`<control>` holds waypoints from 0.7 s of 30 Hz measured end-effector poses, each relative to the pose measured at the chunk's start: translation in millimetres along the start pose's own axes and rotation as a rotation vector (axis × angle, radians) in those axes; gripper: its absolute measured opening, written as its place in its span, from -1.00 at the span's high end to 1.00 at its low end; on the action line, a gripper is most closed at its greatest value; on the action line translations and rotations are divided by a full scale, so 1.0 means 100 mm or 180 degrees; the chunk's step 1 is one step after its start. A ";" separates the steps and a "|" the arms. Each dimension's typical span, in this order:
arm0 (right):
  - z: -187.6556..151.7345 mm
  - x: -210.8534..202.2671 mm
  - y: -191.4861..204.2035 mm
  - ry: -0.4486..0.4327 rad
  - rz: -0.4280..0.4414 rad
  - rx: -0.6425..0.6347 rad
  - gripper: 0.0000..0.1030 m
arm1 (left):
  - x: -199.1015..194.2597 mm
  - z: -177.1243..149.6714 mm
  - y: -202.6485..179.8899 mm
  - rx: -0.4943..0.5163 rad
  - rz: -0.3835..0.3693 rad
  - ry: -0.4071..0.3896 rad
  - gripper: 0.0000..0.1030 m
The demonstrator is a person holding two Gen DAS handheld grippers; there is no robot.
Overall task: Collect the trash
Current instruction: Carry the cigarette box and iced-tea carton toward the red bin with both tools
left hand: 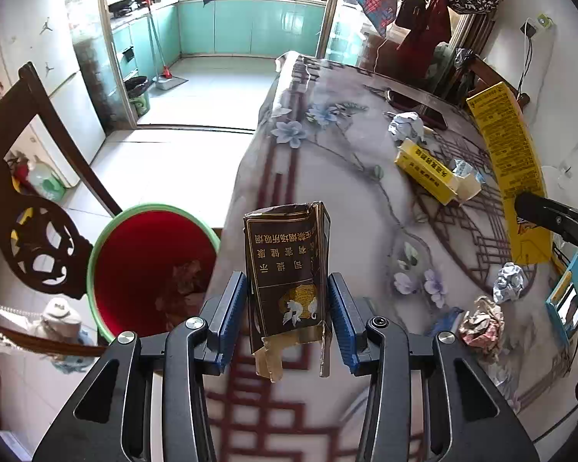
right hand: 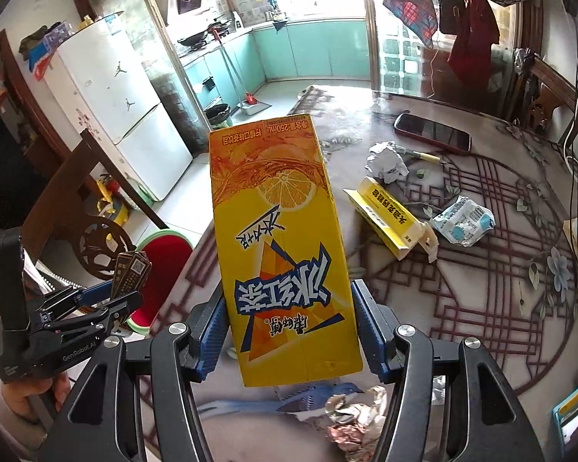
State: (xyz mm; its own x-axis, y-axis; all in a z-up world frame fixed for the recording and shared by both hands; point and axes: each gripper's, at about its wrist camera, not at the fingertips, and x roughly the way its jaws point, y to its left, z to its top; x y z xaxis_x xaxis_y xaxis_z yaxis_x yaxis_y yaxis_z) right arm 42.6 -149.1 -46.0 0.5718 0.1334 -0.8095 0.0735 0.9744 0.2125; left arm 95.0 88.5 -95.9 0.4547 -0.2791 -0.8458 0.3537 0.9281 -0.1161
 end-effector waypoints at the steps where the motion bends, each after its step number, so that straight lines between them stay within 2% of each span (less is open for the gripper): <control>1: 0.01 0.02 0.04 0.0005 -0.0017 -0.0002 -0.14 | 0.01 0.00 0.04 -0.0004 -0.0004 0.0005 0.20; 12: 0.09 0.18 0.31 0.0028 -0.0043 0.0002 -0.14 | 0.19 0.04 0.44 -0.0010 0.0071 0.0121 0.19; 21: 0.19 0.37 0.59 0.0091 0.0045 -0.0105 -0.14 | 0.28 0.07 0.78 -0.0145 0.0225 0.0154 0.19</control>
State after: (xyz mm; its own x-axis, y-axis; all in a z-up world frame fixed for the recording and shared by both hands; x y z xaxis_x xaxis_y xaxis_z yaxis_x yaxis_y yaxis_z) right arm 83.4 -90.2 -53.3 0.5491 0.1519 -0.8219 0.0384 0.9777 0.2063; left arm 141.0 151.1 -125.1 0.4368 -0.2012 -0.8768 0.2839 0.9557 -0.0778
